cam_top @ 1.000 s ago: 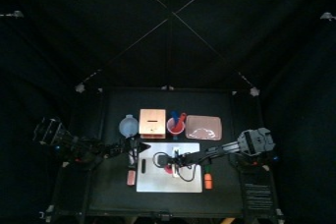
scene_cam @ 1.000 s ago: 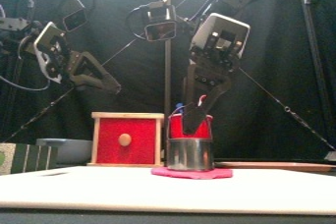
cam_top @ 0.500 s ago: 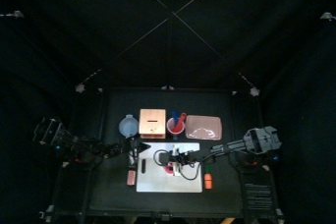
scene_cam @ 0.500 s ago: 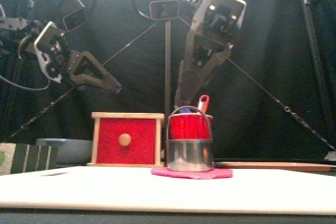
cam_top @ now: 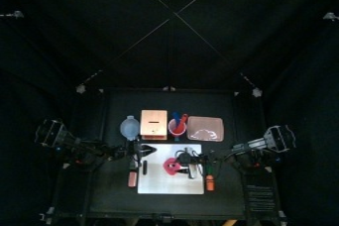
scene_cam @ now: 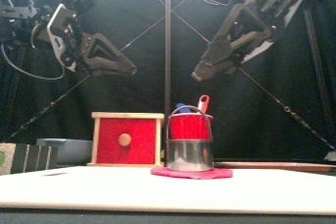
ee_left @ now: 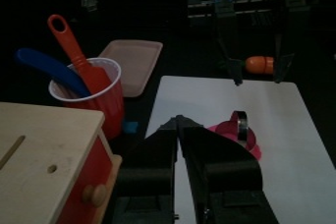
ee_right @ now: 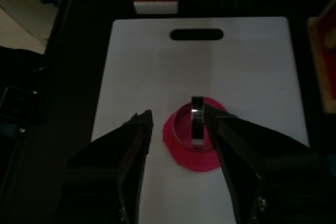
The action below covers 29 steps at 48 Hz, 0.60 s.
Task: Get the cutter from the drawer then cut the dough then place the extra dough in the bowl
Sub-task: Cut the dough
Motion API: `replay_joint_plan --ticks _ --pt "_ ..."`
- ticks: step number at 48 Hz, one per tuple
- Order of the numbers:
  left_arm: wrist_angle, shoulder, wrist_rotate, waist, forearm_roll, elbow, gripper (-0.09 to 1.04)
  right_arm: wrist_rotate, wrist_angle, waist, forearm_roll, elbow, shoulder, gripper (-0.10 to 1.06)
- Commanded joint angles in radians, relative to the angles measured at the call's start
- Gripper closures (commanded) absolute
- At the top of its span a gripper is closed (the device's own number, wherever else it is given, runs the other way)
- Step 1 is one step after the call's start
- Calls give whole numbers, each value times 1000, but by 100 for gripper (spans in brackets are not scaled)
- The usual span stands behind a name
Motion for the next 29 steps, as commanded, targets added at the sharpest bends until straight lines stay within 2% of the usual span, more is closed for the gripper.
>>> replay_joint_plan --ticks 1,10,13,23,26,29 --pt "-5 31 -2 -3 14 -51 41 -5 -89 -21 -23 23 9 19" --pt "-5 89 -3 -23 9 -106 42 0 63 -17 -31 -18 52 20" --pt "-5 101 -2 -31 2 -120 42 -6 69 -15 -28 -25 52 20" --pt "-14 130 2 -71 31 -143 38 -15 -29 -11 -31 38 57 21" --pt "-18 147 -3 -81 35 -140 35 -12 -78 -14 -11 72 64 21" --pt "-29 176 -8 -97 26 -135 31 -17 -153 -11 35 98 84 23"
